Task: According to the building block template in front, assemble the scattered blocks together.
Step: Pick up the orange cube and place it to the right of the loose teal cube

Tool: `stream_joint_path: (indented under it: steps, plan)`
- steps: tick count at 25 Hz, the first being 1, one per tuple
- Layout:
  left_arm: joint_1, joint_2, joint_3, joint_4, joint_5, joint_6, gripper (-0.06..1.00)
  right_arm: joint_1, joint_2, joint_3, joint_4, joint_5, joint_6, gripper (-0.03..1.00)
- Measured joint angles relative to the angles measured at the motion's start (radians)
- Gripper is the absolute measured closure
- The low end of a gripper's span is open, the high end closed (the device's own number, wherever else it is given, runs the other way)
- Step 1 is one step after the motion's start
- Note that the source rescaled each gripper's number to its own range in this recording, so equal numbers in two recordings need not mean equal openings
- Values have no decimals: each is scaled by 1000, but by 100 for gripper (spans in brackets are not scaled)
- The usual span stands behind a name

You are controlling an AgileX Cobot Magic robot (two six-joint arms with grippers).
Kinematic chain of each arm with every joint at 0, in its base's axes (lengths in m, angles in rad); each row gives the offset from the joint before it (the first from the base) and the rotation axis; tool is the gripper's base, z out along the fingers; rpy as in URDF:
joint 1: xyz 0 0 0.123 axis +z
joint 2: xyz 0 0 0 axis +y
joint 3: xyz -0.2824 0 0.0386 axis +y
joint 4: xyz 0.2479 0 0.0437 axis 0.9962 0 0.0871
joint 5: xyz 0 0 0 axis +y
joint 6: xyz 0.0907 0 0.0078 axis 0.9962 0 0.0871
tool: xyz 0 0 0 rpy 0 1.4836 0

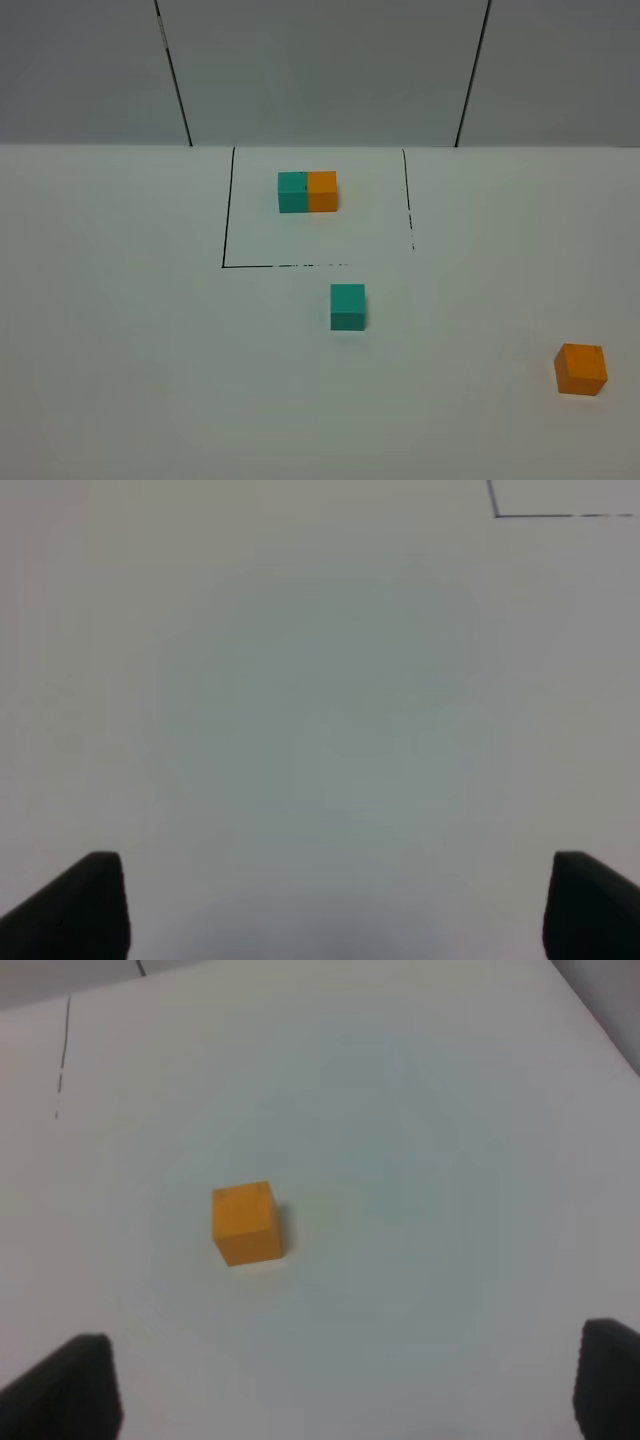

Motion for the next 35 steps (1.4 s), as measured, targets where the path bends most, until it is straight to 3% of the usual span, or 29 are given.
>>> stream_joint_path:
  steps: [5, 17, 35]
  plan:
    - [0, -55, 54, -73, -13, 49, 10, 0, 0, 0, 0, 0, 0, 16]
    - [0, -60, 56, -73, -22, 51, 21, 0, 0, 0, 0, 0, 0, 16]
    - [0, -163, 56, -73, -22, 51, 21, 0, 0, 0, 0, 0, -1, 16]
